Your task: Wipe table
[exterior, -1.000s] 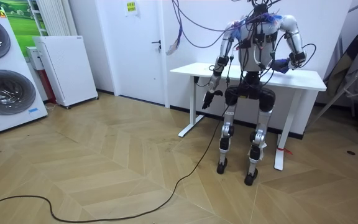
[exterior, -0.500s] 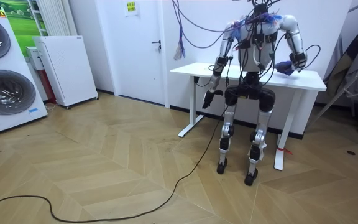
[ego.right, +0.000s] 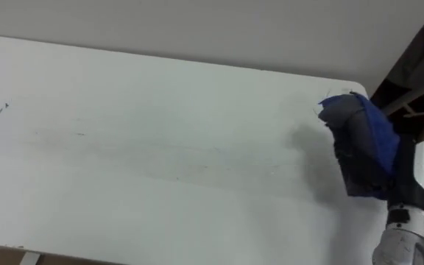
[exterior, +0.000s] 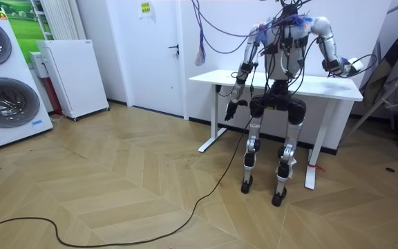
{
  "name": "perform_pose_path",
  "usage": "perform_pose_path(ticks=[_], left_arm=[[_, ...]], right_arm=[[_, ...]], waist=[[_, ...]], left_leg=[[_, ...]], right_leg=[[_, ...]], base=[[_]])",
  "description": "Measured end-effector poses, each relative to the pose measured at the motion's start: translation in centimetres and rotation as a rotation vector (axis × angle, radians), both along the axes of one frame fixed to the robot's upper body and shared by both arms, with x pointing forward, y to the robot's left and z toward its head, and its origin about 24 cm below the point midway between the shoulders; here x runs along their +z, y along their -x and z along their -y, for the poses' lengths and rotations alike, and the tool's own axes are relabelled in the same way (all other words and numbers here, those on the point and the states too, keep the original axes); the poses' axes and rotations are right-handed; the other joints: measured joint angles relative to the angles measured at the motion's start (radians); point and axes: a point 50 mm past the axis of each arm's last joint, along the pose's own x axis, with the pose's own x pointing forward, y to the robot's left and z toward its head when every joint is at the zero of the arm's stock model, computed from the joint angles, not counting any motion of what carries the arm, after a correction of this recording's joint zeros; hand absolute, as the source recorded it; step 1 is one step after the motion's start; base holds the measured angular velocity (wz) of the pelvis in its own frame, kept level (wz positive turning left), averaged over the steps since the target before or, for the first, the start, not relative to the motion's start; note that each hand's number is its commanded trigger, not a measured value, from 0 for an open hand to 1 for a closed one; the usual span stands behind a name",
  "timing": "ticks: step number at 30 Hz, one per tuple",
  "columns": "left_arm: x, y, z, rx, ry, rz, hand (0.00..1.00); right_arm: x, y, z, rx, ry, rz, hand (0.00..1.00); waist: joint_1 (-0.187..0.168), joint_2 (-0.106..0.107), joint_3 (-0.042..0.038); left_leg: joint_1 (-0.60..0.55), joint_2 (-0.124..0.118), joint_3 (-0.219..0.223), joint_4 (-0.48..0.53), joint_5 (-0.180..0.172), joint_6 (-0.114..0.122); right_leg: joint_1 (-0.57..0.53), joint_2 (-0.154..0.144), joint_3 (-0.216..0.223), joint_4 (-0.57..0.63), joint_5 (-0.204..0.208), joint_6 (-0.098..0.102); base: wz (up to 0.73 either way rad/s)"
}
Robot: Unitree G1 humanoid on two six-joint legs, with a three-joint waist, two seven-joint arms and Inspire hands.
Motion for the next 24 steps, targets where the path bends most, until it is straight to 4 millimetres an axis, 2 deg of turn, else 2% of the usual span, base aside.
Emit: perform_pose_path(ticks=[1, 2, 3, 9, 12, 17, 24], left_arm=[[0.0, 0.0, 0.1, 0.0, 0.002, 0.0, 0.0], [0.0, 0.0, 0.1, 0.001, 0.004, 0.0, 0.0], [0.0, 0.0, 0.1, 0.001, 0.004, 0.0, 0.0], [0.0, 1.4, 0.0, 0.014, 0.001, -0.03, 0.0], [0.1, 1.3, -0.2, 0.026, -0.006, -0.021, 0.0], [0.3, 0.9, -0.3, 0.02, -0.011, 0.002, 0.0], [0.4, 0.5, -0.3, 0.031, -0.007, 0.022, 0.0]], right_arm=[[-0.6, 0.3, 0.2, -0.015, -0.01, -0.022, 0.42], [-1.1, 0.6, 0.3, -0.029, -0.018, -0.045, 0.03], [-1.3, 0.8, 0.4, -0.035, -0.02, -0.056, 0.0], [-2.6, 2.4, 1.0, -0.075, -0.029, -0.125, 0.0], [-3.7, 3.5, 1.4, -0.111, -0.043, -0.182, 0.0], [-4.0, 4.2, 1.5, -0.123, -0.025, -0.2, 0.0], [-4.1, 4.6, 1.7, -0.149, -0.016, -0.19, 0.0]], waist=[[-0.002, 0.0, -0.0007], [-0.006, 0.002, -0.0001], [-0.009, 0.003, 0.0], [-0.022, 0.01, -0.0036], [-0.027, -0.003, -0.0061], [-0.025, -0.013, -0.0075], [-0.021, -0.008, -0.0014]], left_leg=[[0.005, 0.0, 0.001, 0.001, 0.0, 0.0], [0.005, 0.001, 0.004, 0.0, 0.0, 0.0], [0.004, 0.001, 0.004, -0.001, 0.0, 0.0], [0.014, 0.003, 0.026, -0.017, 0.0, 0.001], [0.014, 0.003, 0.026, -0.016, 0.0, 0.001], [0.015, 0.003, 0.027, -0.014, 0.0, 0.001], [0.022, 0.003, 0.03, -0.016, 0.0, 0.001]], right_leg=[[-0.004, 0.0, 0.0, 0.001, 0.0, 0.0], [-0.005, 0.0, 0.0, 0.001, 0.0, 0.0], [-0.005, 0.0, 0.0, 0.002, 0.0, 0.0], [-0.005, 0.001, 0.021, 0.003, 0.0, 0.0], [-0.008, 0.001, 0.025, 0.0, 0.0, 0.0], [-0.008, 0.002, 0.025, 0.0, 0.0, 0.0], [-0.008, 0.002, 0.03, -0.001, 0.0, 0.0]], base=[[-0.04], [-0.03], [-0.04], [-0.11], [0.0], [0.0], [0.0]])
